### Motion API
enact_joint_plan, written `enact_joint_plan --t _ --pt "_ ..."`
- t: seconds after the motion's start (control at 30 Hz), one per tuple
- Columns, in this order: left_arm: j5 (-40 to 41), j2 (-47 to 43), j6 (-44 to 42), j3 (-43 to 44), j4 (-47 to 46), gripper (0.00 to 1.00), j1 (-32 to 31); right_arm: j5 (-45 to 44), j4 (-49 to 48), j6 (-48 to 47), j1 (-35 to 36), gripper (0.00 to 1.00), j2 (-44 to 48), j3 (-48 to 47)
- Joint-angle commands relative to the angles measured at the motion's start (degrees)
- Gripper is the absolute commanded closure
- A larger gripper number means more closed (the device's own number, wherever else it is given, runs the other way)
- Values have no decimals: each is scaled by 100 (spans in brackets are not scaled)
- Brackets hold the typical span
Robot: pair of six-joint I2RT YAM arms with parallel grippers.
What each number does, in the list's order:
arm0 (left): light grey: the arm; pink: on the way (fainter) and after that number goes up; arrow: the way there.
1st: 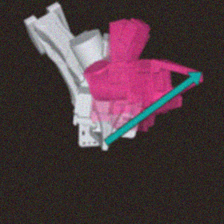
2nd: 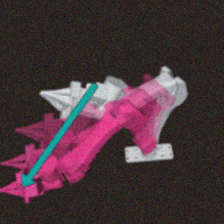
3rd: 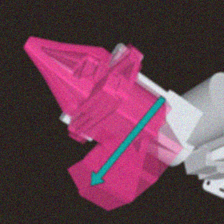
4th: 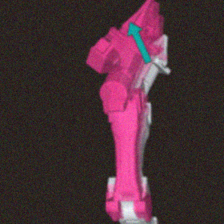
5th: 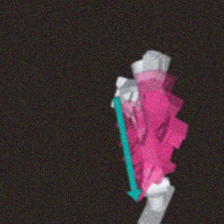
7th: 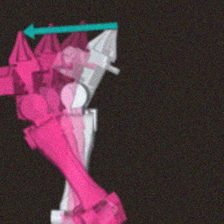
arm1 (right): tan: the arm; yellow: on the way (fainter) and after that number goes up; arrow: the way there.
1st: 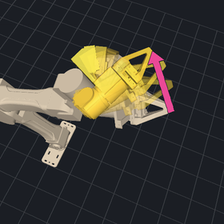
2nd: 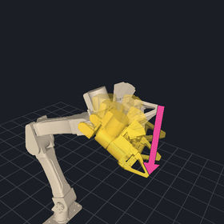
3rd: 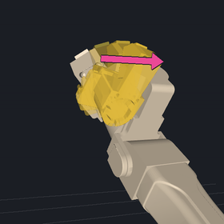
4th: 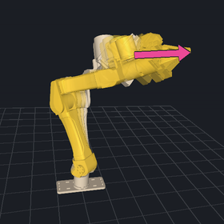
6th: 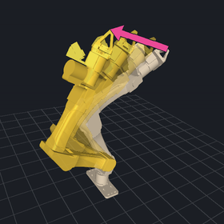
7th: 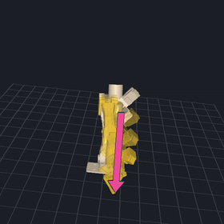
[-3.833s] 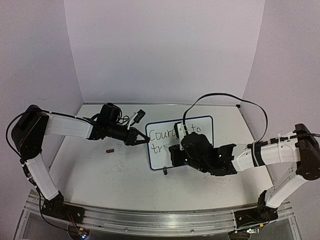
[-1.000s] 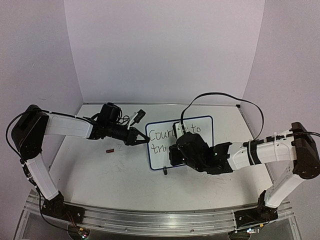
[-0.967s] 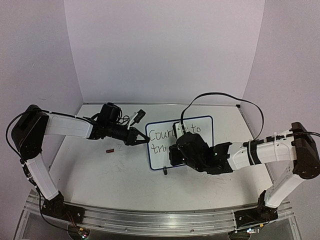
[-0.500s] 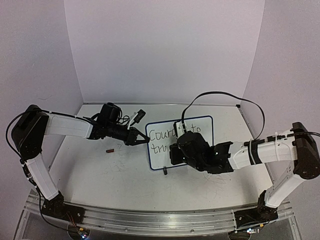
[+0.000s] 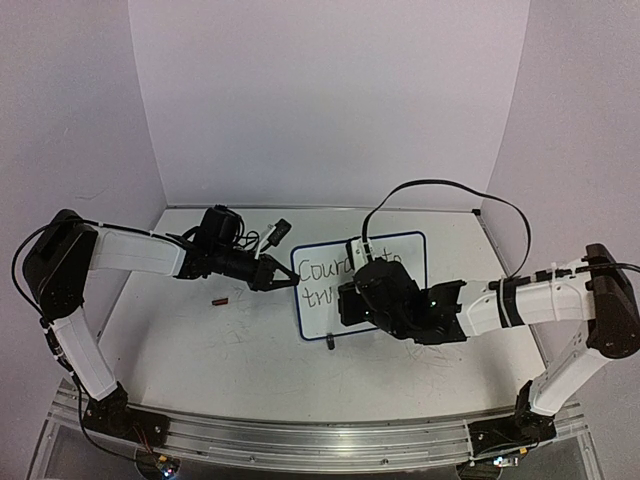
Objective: Write a sentence on the whiteboard
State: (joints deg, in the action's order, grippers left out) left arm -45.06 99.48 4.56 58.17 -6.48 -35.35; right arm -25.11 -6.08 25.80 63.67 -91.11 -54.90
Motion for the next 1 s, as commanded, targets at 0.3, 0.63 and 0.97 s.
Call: enact_joint_plan --t 0.3,0.63,0.97 --pt "-30 7 -210 109 393 100 -138 -108 50 219 -85 100 102 127" --pt "-23 10 -212 113 402 100 -138 20 72 326 -33 100 95 293" --pt "-13 -8 -213 111 403 100 -138 44 103 489 13 100 106 441"
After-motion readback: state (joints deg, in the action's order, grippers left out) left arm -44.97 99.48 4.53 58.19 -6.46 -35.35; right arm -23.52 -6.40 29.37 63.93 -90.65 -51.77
